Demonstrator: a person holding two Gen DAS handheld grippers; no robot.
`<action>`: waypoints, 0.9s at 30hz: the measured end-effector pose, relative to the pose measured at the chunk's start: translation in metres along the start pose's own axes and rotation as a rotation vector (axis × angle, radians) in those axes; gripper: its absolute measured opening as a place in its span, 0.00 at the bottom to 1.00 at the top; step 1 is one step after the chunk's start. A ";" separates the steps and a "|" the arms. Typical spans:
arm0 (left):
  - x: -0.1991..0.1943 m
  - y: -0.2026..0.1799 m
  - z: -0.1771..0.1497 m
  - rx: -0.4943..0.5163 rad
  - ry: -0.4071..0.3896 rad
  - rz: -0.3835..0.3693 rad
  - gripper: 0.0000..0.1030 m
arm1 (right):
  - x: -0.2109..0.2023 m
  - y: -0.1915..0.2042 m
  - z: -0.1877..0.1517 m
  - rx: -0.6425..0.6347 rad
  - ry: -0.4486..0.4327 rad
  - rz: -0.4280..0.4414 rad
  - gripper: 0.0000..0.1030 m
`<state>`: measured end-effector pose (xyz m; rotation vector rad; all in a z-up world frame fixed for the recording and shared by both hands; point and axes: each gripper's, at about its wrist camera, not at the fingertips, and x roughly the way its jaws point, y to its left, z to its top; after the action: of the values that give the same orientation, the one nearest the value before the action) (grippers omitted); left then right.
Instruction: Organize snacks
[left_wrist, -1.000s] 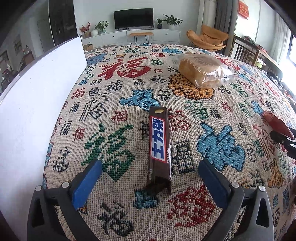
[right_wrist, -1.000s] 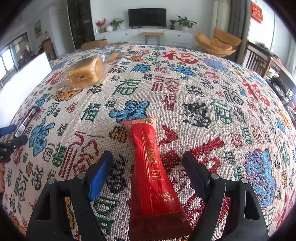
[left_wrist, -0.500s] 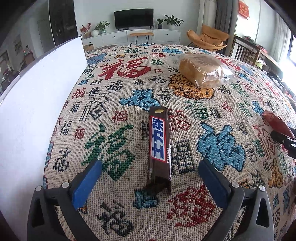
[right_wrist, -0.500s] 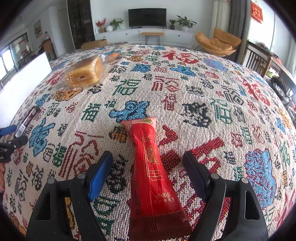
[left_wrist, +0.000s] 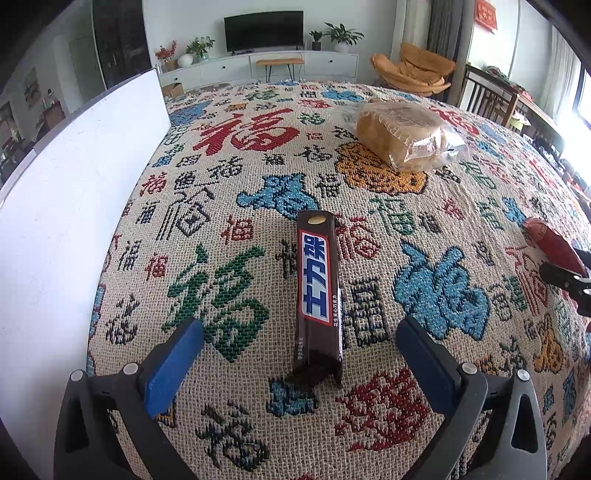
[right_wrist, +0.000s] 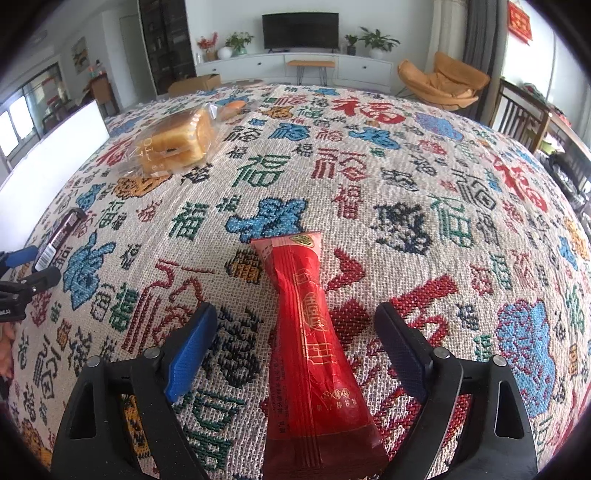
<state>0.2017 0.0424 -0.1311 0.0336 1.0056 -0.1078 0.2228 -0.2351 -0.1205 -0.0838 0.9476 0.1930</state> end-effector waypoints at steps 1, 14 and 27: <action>0.002 0.001 0.007 0.015 0.043 -0.012 1.00 | 0.001 -0.001 0.005 -0.015 0.040 0.018 0.89; 0.010 0.001 0.034 0.034 0.091 -0.011 0.69 | -0.002 -0.021 0.054 0.060 0.356 0.080 0.85; -0.103 0.046 -0.006 -0.253 -0.138 -0.426 0.16 | -0.076 0.028 0.077 0.038 0.186 0.158 0.15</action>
<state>0.1467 0.0961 -0.0485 -0.4155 0.8699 -0.3663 0.2352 -0.2053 -0.0140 0.0094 1.1440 0.3172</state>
